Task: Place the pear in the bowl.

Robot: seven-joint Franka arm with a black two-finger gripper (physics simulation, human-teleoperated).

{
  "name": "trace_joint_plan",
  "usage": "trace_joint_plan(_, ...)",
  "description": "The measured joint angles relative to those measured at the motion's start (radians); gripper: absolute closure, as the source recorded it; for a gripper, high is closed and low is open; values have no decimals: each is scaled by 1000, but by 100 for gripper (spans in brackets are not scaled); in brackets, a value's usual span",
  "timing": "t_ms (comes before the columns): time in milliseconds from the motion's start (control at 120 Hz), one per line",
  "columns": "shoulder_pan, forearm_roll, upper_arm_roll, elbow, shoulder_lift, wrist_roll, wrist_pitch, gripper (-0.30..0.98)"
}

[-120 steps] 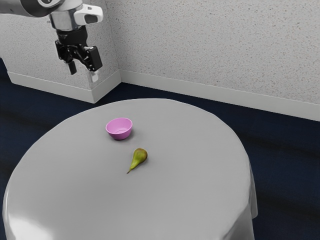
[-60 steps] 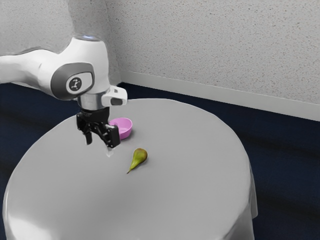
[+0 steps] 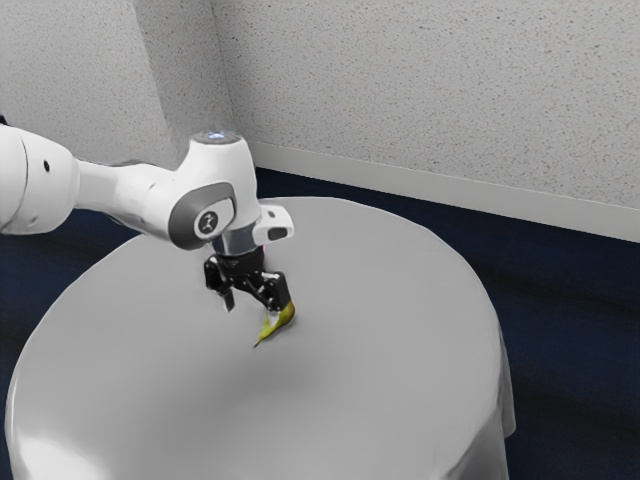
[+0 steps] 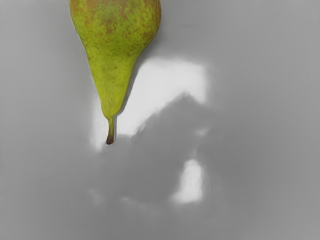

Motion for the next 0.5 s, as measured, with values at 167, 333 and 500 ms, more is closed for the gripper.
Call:
trace_joint_plan(167, 19, -20, 37, 67, 96, 7, 45, 0)
trace_joint_plan(333, 19, -38, 42, 161, 172, 34, 65, 0)
trace_joint_plan(500, 19, -80, 42, 212, 223, 61, 37, 0)
